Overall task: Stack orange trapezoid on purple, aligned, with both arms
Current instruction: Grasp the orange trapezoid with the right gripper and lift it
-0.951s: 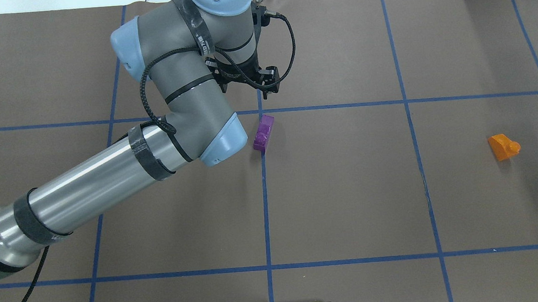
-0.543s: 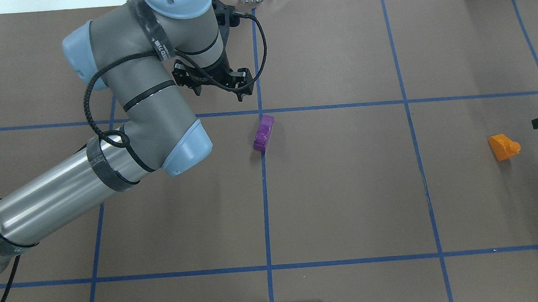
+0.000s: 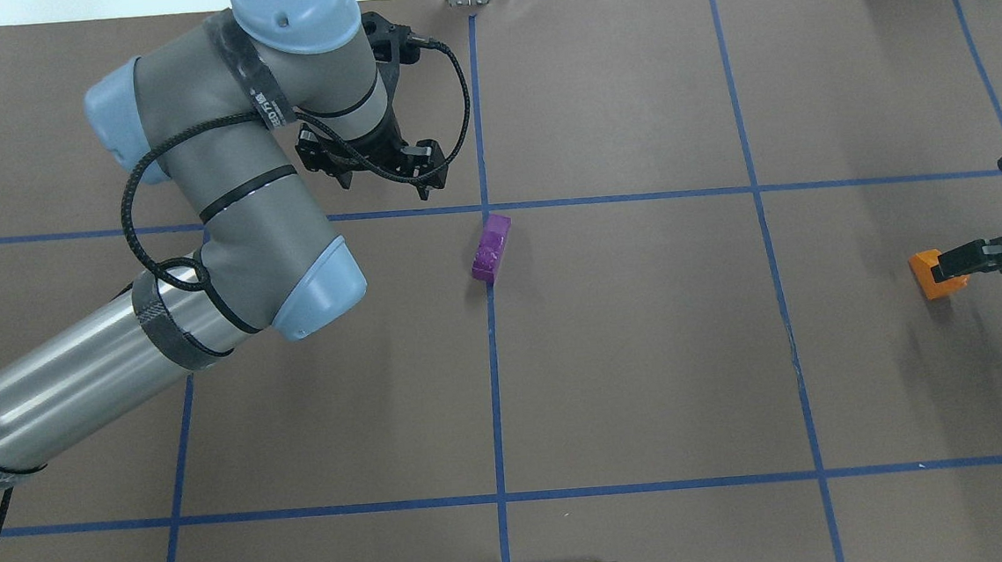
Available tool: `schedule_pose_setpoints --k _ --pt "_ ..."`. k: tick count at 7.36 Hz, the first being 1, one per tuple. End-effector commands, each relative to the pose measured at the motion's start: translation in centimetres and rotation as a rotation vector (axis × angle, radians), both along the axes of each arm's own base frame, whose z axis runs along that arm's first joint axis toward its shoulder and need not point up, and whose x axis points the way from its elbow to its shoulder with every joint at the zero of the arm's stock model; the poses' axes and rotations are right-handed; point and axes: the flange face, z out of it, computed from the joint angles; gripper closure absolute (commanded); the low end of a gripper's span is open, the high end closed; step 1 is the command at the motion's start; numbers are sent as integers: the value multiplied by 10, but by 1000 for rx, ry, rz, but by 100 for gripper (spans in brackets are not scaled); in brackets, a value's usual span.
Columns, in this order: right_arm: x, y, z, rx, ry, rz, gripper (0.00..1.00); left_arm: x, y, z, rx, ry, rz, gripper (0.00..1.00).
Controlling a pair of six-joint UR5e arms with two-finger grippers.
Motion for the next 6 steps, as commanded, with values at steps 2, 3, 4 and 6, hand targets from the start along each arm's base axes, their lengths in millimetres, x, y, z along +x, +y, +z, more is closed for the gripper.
schedule_pose_setpoints --k 2,3,4,6 --pt "-22 -17 9 1 17 -10 1 1 1 4 -3 -4 2 0" --pt "-22 -17 19 -10 28 -17 1 2 1 4 -3 -4 3 0" --pt "-22 -16 23 -18 31 -20 2 2 1 5 -5 -5 2 0" --pt "-22 -15 22 -27 24 -21 11 4 2 5 -6 -5 4 0"
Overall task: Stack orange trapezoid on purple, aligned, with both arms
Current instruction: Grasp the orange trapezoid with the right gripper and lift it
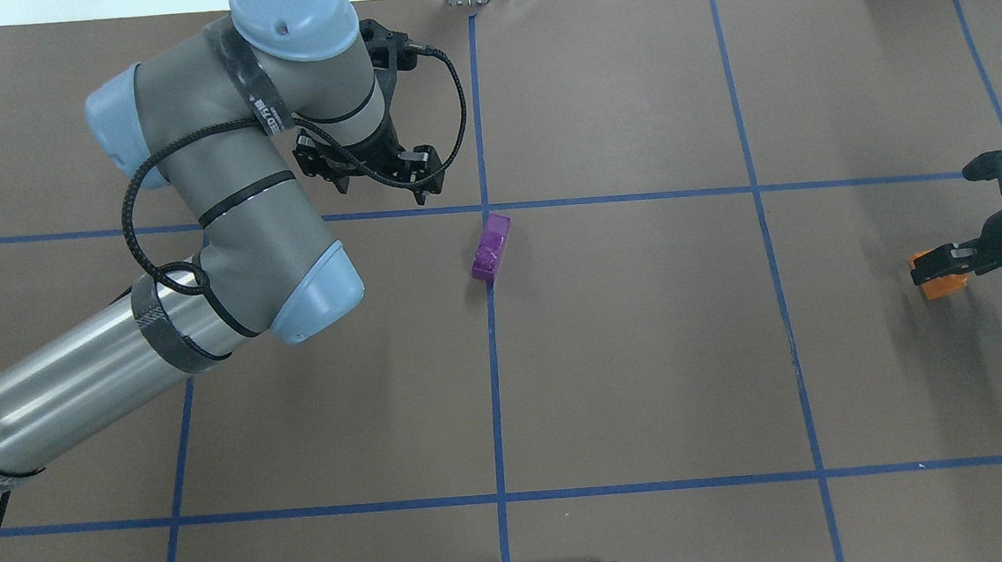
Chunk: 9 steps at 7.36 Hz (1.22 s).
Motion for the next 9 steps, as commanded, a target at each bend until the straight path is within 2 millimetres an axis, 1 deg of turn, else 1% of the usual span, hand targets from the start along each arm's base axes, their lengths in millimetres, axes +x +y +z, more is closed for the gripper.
schedule_pose_setpoints --k 1,2,3,4,5,7,8,9 --pt "-1 1 0 -9 -4 -3 19 1 1 4 -3 -4 2 0" --pt "-2 1 1 -15 -1 -2 45 2 2 11 -10 -8 3 0" --pt "-5 3 2 -20 2 -10 68 2 2 11 -10 -8 3 0" --pt "-7 6 4 -22 4 -18 95 1 2 11 -10 -7 2 0" --pt "-6 7 -1 -16 -1 -15 100 -1 1 10 -10 -5 0 0" --pt "-8 1 -42 13 -64 -24 100 -7 1 7 -1 -1 -4 0" --pt "-17 -20 -72 7 -98 1 100 -18 -4 20 -8 -10 -14 0" --pt "-43 -56 -124 -53 -123 72 100 -40 -7 40 -13 -21 -33 0"
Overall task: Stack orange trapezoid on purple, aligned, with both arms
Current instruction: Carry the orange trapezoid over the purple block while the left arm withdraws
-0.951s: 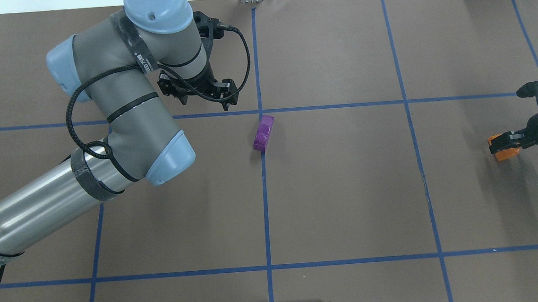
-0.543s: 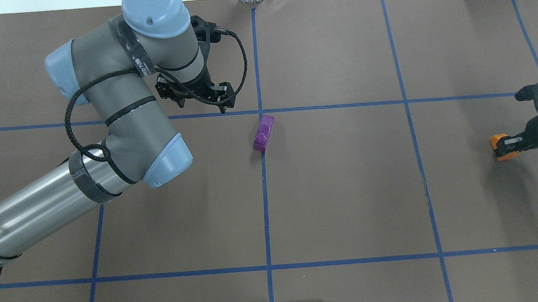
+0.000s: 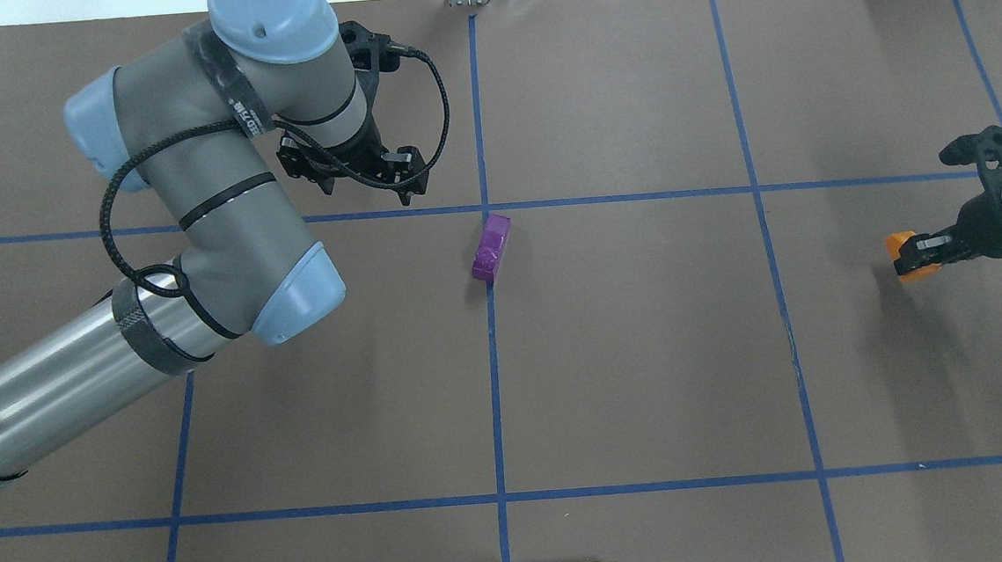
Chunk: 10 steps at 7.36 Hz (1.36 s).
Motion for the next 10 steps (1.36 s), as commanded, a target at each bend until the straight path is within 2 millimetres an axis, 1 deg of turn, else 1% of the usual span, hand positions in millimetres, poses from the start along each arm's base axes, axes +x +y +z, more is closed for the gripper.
schedule_pose_setpoints --k 1,2,3,4,5,6,7,8,9,10 --pt "-62 -68 -127 -101 -47 85 100 -55 -15 48 27 -40 -4 0" --pt "-115 -82 -206 -151 -38 83 100 -93 -30 86 19 -40 46 0" --pt "-159 -79 -275 -201 -37 85 100 -145 -47 131 28 -59 74 0" --pt "-190 -71 -333 -259 -34 107 100 -194 -56 181 50 -91 112 0" --pt "-220 -59 -374 -317 -18 150 100 -241 -65 215 73 -113 142 0" --pt "-251 -46 -397 -380 -14 224 100 -279 -62 249 79 -125 164 0" --pt "-282 -46 -416 -465 -7 283 100 -300 -64 262 79 -130 162 0" --pt "-314 -52 -422 -526 26 325 100 -300 -64 270 64 -134 164 0" --pt "-334 -49 -425 -493 41 342 100 -300 -65 272 61 -135 165 0" --pt "-343 -43 -420 -464 58 347 100 -300 -64 273 60 -135 165 0"
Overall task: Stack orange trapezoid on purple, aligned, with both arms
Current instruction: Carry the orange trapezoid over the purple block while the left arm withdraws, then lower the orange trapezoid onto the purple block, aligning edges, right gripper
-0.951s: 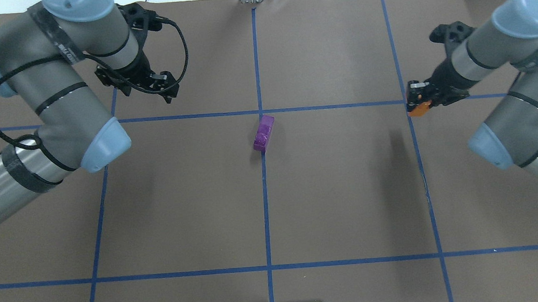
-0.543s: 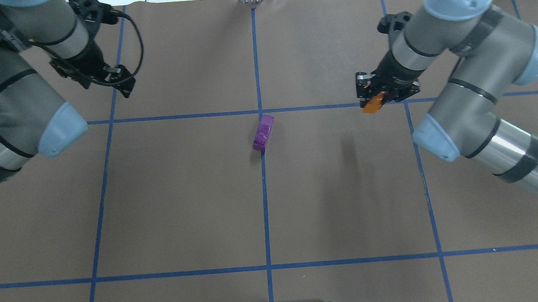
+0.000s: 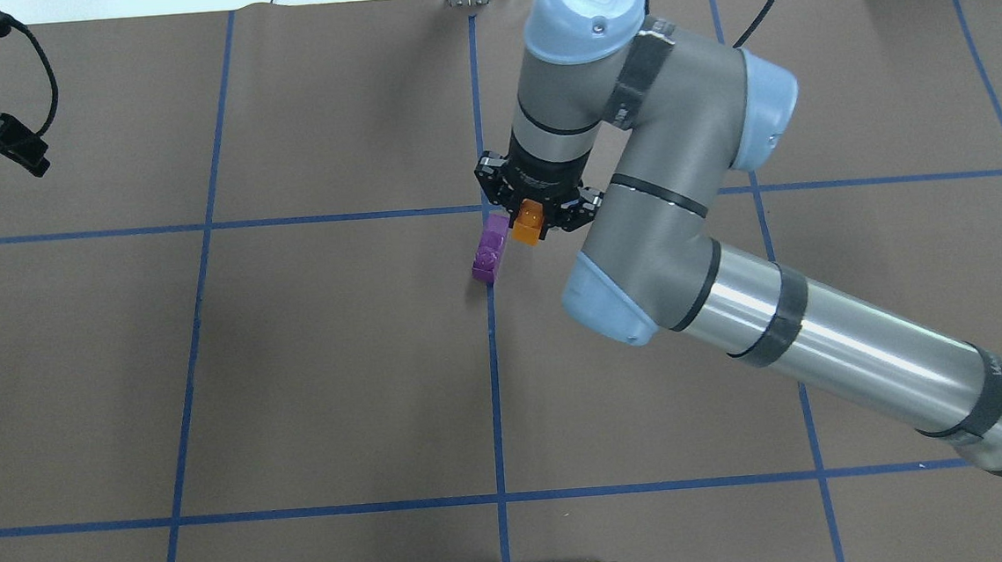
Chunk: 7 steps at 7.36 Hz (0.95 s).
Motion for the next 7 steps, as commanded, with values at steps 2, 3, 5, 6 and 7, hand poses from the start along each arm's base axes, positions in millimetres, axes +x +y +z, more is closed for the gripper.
schedule_pose_setpoints --k 2,3,5,6,7 --pt "-37 7 14 37 47 15 100 -2 4 10 -14 0 4 0" --pt "-40 4 20 53 49 23 100 -3 6 16 -15 -1 3 0" --pt "-47 5 22 82 55 26 100 -3 8 20 -6 2 2 0" --pt "-49 5 25 85 58 20 100 -2 9 20 -8 4 3 0" --pt "-50 5 25 93 59 12 100 -2 9 20 -8 4 3 0"
